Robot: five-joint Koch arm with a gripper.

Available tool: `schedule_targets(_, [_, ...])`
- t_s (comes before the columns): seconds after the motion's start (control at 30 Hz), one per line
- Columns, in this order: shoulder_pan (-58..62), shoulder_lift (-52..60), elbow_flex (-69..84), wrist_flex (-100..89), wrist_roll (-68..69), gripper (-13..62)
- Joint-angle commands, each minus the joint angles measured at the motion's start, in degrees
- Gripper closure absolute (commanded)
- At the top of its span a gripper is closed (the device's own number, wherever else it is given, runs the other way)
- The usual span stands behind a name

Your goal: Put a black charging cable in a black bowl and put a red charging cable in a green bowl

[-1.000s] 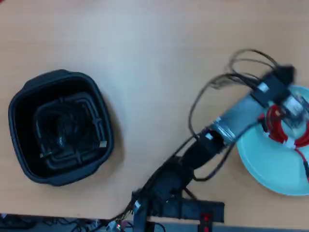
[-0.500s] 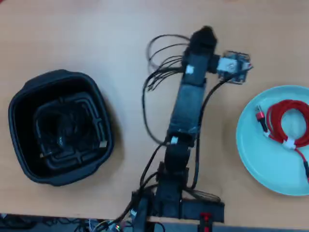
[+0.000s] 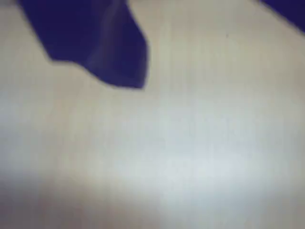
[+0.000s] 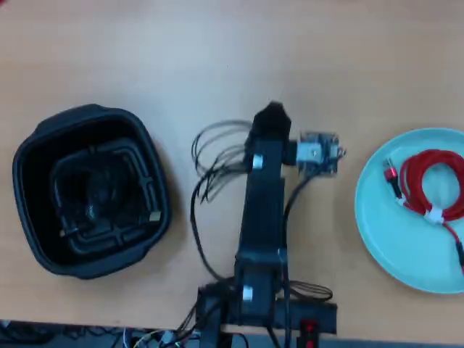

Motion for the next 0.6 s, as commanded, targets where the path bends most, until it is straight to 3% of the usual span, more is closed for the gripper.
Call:
schedule_targets(0.0, [-1.14, 4.48, 1.67, -7.82, 1.93, -3.2])
schedule_targets(0.23, [-9.40, 4.66, 19.95, -27.69, 4.75, -2.6])
schedule_targets(0.57, [-9.40, 11.78, 48.60, -56.51, 5.10, -2.5])
